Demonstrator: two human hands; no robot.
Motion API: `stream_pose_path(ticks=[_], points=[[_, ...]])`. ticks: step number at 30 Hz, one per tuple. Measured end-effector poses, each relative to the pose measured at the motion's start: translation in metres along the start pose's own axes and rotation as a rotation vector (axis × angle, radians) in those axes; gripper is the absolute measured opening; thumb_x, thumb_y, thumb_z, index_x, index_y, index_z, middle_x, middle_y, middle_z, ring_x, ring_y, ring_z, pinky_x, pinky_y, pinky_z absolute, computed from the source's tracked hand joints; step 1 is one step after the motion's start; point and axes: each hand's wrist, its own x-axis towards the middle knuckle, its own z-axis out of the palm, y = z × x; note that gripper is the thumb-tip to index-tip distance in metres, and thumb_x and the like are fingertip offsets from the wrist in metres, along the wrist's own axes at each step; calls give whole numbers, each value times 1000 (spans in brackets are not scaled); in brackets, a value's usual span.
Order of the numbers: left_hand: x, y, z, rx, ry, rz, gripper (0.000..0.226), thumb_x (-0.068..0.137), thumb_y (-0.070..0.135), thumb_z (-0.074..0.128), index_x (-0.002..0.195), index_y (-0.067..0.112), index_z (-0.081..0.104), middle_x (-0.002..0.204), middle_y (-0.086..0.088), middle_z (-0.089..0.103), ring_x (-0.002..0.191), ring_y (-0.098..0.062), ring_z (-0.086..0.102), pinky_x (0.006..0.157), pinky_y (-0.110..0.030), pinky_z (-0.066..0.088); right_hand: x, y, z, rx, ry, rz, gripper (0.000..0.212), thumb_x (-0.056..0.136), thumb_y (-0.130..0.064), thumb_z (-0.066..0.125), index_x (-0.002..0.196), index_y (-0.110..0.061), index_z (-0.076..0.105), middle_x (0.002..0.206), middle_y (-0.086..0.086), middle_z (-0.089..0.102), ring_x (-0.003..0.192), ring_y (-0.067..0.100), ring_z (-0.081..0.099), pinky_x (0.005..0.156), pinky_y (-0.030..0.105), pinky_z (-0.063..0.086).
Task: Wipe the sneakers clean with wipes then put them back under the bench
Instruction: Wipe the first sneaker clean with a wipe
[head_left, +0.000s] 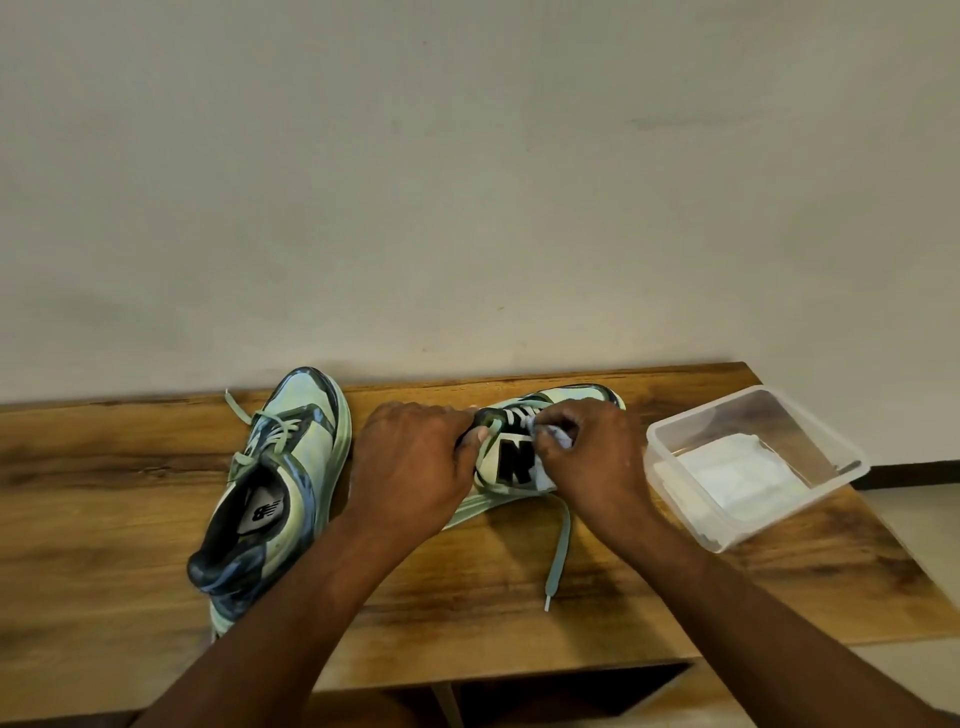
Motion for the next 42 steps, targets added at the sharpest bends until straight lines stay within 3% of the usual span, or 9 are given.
stream_pose_path(ticks=[3, 9, 14, 16, 22, 28, 35, 38, 42], points=[[0, 3, -1, -12, 15, -12, 32, 104, 45, 48, 96, 30, 76, 71, 4, 70, 66, -22, 62, 65, -36, 41, 0, -2, 2, 12, 19, 35, 12, 86, -11, 76, 94, -18, 82, 90, -4, 78, 78, 2, 66, 73, 15, 53], [2, 3, 0, -18, 22, -5, 37, 102, 45, 46, 90, 26, 75, 73, 0, 72, 67, -26, 64, 66, -38, 47, -28, -30, 21, -8, -132, -198, 15, 84, -7, 72, 90, -19, 79, 84, -5, 72, 76, 5, 58, 72, 18, 48], [0, 1, 0, -26, 46, 8, 32, 103, 42, 51, 88, 26, 75, 67, 1, 68, 62, -25, 61, 63, -37, 45, 1, 0, 1, -38, -3, 8, 12, 88, -14, 77, 97, -21, 81, 94, -7, 75, 82, 3, 65, 78, 20, 56], [0, 3, 1, -36, 54, 10, 31, 102, 41, 52, 88, 26, 75, 66, 1, 68, 62, -27, 61, 63, -38, 47, -1, 3, 0, -67, 26, 14, 15, 87, -14, 77, 99, -21, 81, 98, -6, 76, 84, 3, 63, 76, 12, 50], [2, 2, 4, 1, 38, 5, 40, 103, 49, 44, 98, 28, 77, 73, -1, 72, 68, -27, 64, 68, -38, 44, -45, -19, 23, -174, -272, -310, 15, 85, -2, 71, 95, -13, 73, 92, 0, 63, 80, 13, 54, 69, 22, 39], [0, 4, 0, -20, 41, 16, 37, 103, 46, 45, 99, 29, 77, 69, 0, 70, 65, -28, 62, 66, -39, 46, -8, 7, -1, -135, -29, -99, 19, 87, -10, 78, 103, -19, 79, 99, -1, 72, 87, 7, 58, 81, 19, 50], [0, 3, 2, 3, 35, 8, 42, 104, 49, 40, 101, 29, 77, 72, 0, 71, 67, -27, 64, 68, -39, 47, -52, -8, 16, -168, -263, -330, 24, 87, -3, 72, 108, -15, 75, 101, 1, 66, 86, 12, 60, 73, 25, 54], [0, 4, 1, 9, 33, 10, 42, 104, 48, 41, 99, 29, 77, 71, 0, 70, 66, -26, 63, 68, -38, 45, -29, 2, 4, -126, -143, -208, 22, 88, -9, 76, 108, -17, 77, 103, -1, 70, 89, 9, 61, 80, 22, 54], [-1, 4, 0, -6, 35, 25, 40, 105, 48, 41, 99, 29, 76, 69, 1, 69, 65, -27, 62, 67, -39, 45, -19, 9, 0, -109, -39, -100, 23, 87, -9, 77, 109, -18, 77, 104, -2, 71, 92, 9, 62, 86, 31, 58]])
